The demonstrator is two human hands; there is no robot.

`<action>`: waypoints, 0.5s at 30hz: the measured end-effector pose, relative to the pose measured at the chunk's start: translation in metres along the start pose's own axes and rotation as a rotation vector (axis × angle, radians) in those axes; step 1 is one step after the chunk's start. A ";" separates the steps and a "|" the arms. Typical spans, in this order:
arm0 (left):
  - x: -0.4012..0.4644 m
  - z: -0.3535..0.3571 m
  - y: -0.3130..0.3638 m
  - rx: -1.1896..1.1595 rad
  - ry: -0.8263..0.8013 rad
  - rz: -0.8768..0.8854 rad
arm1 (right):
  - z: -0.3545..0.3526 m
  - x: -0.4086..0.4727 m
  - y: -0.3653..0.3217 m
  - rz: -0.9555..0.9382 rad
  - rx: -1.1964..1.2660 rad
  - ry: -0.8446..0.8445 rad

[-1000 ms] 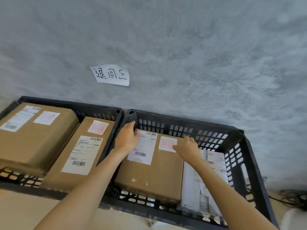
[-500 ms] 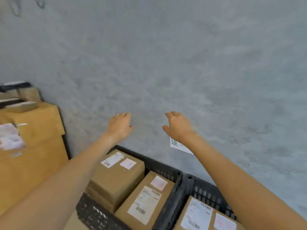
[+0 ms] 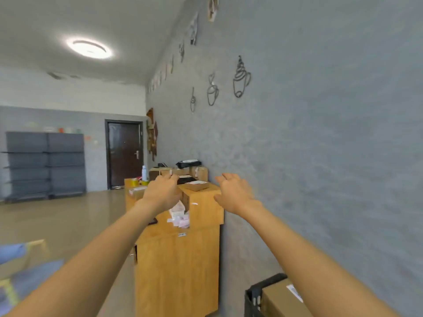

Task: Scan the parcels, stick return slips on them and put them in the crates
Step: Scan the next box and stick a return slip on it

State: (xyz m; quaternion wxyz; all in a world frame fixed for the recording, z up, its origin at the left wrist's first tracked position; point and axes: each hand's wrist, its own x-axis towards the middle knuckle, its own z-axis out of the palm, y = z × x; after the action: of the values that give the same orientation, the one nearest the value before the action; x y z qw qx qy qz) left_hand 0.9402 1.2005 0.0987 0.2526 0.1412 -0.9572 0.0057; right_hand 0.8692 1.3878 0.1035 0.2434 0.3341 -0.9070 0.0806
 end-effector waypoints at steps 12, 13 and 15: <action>-0.002 0.025 -0.196 0.121 -0.097 -0.331 | 0.108 0.135 -0.156 -0.228 0.121 -0.061; 0.005 0.032 -0.207 0.134 -0.102 -0.350 | 0.121 0.148 -0.163 -0.241 0.123 -0.059; 0.024 0.048 -0.227 0.144 -0.103 -0.376 | 0.147 0.176 -0.175 -0.259 0.139 -0.060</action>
State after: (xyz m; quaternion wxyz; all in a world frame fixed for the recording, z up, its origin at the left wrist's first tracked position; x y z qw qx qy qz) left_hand 0.9596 0.9718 0.0550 0.1892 0.3352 -0.9228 0.0194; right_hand 0.8096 1.1088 0.0602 0.2007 0.4668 -0.8554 0.1008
